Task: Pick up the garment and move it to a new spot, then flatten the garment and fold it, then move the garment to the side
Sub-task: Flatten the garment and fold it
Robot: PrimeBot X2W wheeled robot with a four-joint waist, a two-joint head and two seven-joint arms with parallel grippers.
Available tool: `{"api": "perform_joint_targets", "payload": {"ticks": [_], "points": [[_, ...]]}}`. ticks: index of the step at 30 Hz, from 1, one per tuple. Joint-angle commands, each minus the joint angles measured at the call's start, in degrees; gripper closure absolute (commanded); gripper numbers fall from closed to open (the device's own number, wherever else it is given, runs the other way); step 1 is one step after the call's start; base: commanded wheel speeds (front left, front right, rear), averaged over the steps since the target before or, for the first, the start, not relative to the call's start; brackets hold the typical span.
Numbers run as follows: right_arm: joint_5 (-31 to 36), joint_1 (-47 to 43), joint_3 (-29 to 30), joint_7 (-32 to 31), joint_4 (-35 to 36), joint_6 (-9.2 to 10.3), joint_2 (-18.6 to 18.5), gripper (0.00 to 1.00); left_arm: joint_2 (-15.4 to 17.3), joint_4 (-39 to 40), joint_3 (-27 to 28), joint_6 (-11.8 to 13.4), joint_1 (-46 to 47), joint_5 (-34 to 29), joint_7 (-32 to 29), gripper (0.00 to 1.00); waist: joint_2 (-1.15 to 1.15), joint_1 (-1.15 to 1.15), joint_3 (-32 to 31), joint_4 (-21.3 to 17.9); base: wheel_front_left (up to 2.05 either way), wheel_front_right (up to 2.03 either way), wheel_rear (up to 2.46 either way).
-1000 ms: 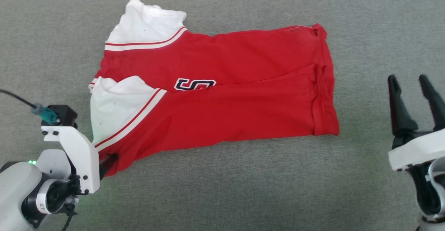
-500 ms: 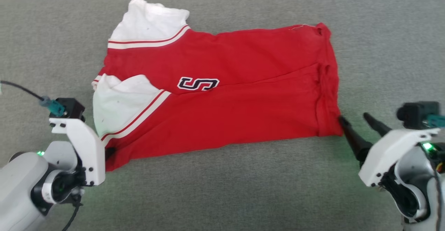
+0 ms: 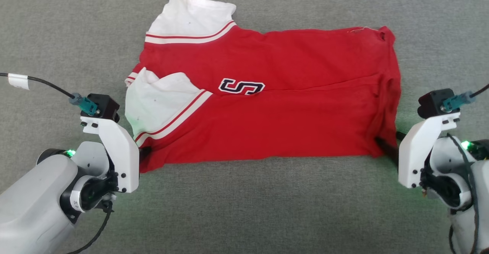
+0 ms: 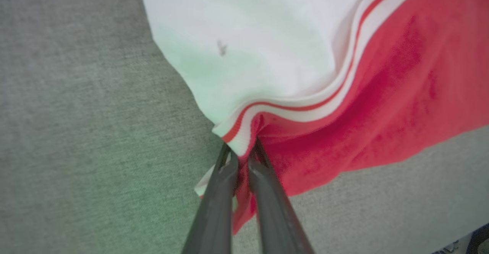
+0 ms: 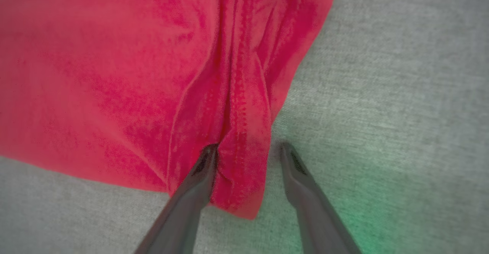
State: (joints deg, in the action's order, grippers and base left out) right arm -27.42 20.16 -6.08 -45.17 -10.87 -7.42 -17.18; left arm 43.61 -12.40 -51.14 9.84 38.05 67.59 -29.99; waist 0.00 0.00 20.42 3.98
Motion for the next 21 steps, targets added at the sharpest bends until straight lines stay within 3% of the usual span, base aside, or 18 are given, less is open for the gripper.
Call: {"api": "perform_joint_targets", "payload": {"ticks": [1,6,10,20,21], "points": [[-0.8,-2.2,-2.6,-2.0,-3.4,-0.15,1.7,1.0,-0.9,-0.3,-0.6,-0.5,0.0,-0.2,0.2,1.0,0.0,0.0,0.1,0.3,0.0,0.0,0.0],[-2.2,-2.0,-1.3,-4.9,-0.8,-0.11,-0.5,1.0,0.0,-0.5,-0.2,-0.7,-0.2,0.2,0.3,1.0,0.0,0.0,-0.6,0.8,0.0,0.0,0.0],[-4.4,-3.2,0.2,-7.9,4.1,-0.09,-3.0,1.0,2.4,2.2,0.5,0.6,-1.2,1.3,-1.1,1.0,0.0,0.0,-1.4,0.9,0.0,0.0,0.0],[-7.8,-10.9,5.0,-16.9,19.0,-0.08,-5.4,1.0,10.9,17.4,1.2,9.7,-6.7,2.5,-4.2,1.0,0.0,0.0,-2.0,0.9,0.0,0.0,0.0],[-7.8,-10.9,5.0,-16.9,19.0,-0.08,-5.4,1.0,10.9,17.4,1.2,9.7,-6.7,2.5,-4.2,1.0,0.0,0.0,-2.0,0.9,0.0,0.0,0.0]]}}
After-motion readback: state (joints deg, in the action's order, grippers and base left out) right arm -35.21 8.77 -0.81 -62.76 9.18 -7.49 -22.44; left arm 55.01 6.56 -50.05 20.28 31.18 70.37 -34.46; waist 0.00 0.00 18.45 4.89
